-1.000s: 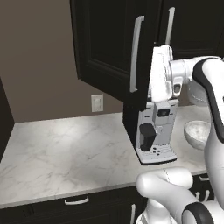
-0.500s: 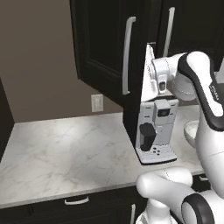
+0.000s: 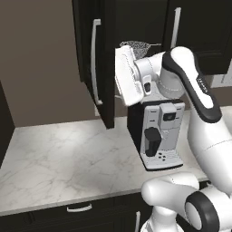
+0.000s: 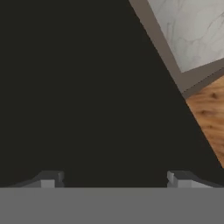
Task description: Open the cabinet and setup a tea strainer by placing it in the bowl upright.
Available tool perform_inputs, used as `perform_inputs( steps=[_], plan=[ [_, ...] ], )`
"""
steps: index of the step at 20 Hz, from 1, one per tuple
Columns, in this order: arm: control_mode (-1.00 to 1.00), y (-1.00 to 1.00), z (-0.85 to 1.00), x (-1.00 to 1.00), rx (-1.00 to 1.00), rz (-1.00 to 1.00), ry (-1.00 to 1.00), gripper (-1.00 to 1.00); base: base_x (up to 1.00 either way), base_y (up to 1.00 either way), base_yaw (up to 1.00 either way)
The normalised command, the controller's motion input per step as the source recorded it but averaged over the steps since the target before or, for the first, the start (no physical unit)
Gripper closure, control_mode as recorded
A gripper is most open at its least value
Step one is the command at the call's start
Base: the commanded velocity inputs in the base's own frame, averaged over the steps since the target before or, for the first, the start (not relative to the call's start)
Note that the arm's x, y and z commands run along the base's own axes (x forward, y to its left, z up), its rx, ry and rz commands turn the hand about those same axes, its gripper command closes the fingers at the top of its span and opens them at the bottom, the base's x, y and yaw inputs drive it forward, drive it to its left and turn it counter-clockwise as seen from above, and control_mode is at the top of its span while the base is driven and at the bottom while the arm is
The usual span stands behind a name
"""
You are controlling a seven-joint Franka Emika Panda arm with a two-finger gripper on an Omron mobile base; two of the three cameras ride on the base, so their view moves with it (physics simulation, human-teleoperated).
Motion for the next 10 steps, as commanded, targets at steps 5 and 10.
perform_inputs(
  steps=[5,10],
  plan=[
    [-1.0,0.55,-0.02,0.0,0.0,0.12,0.0,-1.0,0.0,0.0,0.0],
    [-1.0,0.25,-0.05,0.0,-0.01,0.03,0.03,-1.0,0.0,0.0,0.0]
  ],
)
